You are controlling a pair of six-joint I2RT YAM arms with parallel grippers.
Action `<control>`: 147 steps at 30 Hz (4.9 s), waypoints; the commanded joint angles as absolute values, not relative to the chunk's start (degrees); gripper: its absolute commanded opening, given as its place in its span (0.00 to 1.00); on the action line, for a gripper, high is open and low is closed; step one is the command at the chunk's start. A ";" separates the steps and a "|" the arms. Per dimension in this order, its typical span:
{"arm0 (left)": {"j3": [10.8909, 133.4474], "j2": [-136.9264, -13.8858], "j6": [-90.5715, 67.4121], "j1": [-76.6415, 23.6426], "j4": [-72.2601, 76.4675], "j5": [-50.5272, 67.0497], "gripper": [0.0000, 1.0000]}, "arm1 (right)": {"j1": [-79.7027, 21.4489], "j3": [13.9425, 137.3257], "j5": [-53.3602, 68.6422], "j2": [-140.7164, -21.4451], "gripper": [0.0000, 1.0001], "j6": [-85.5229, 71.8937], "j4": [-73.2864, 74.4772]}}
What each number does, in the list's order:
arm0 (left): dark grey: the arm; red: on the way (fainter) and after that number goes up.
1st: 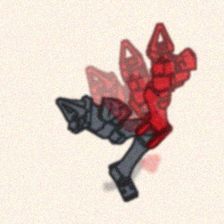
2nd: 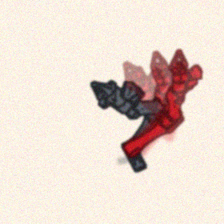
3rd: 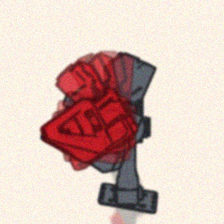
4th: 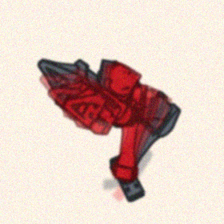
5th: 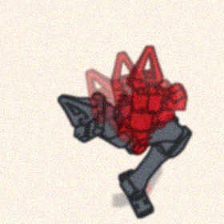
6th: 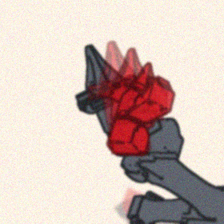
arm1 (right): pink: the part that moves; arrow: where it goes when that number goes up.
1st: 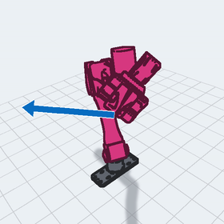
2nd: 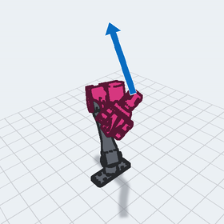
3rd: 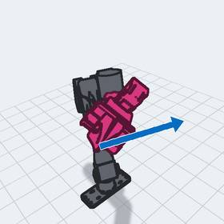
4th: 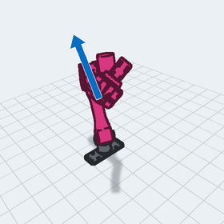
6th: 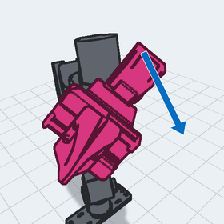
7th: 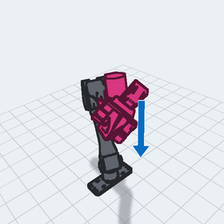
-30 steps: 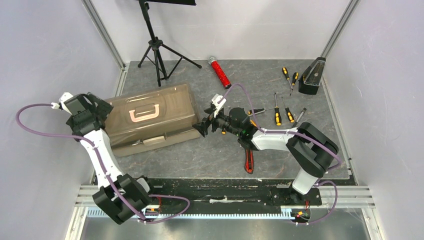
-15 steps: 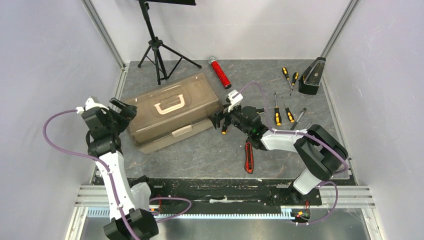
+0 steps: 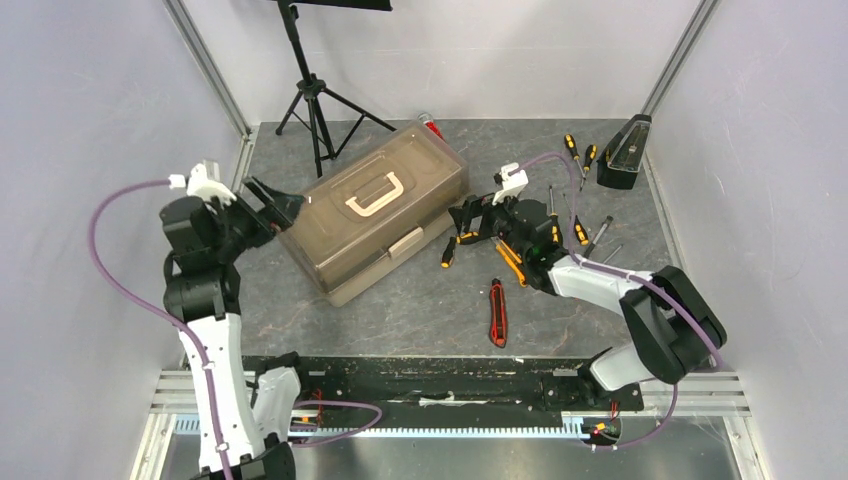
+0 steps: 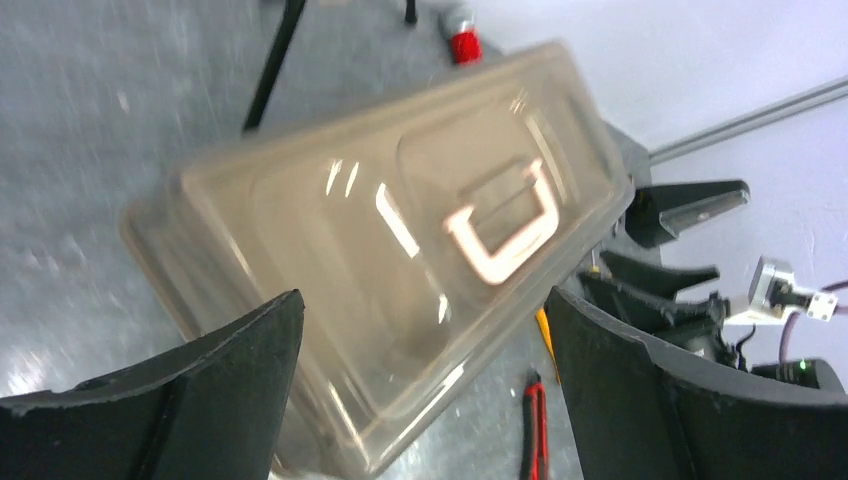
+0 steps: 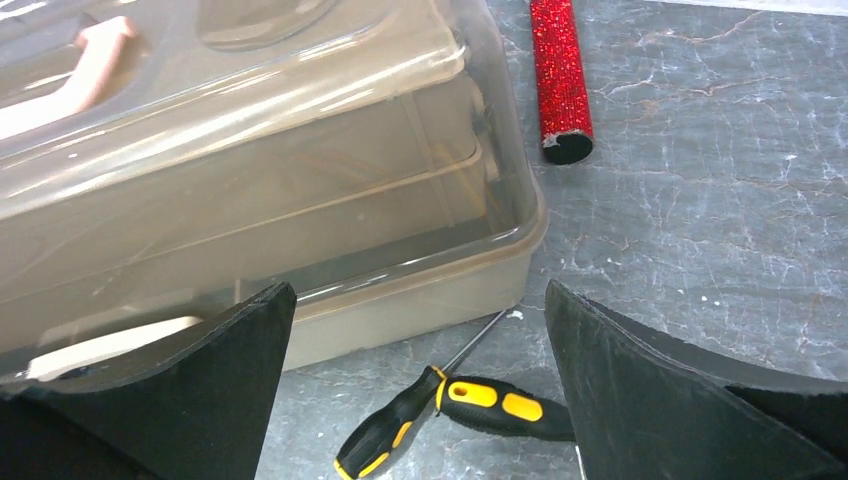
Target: Pack the tool kit
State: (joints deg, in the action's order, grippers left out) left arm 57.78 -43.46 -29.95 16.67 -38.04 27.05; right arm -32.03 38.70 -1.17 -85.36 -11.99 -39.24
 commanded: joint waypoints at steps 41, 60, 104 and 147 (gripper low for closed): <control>46.93 -45.79 -28.11 7.30 -36.06 39.98 0.93 | -37.48 57.36 21.55 -95.39 0.92 -10.16 -29.84; 64.63 -55.43 -26.95 7.21 -39.29 21.13 0.93 | -27.31 45.87 24.46 -86.39 0.98 -28.11 -31.71; 53.04 -77.39 -26.08 10.72 -24.46 27.59 0.72 | -30.48 54.51 38.32 -123.02 0.86 -72.94 -79.01; 54.67 -80.94 -23.47 4.74 -29.77 17.35 0.60 | -29.35 47.40 32.87 -103.56 0.44 -51.22 -57.74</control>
State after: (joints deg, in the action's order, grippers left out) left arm 58.00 -75.61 -27.38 6.00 -17.85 26.17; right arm -30.94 49.60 35.70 -104.53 -56.73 -63.37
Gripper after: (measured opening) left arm 0.652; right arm 0.404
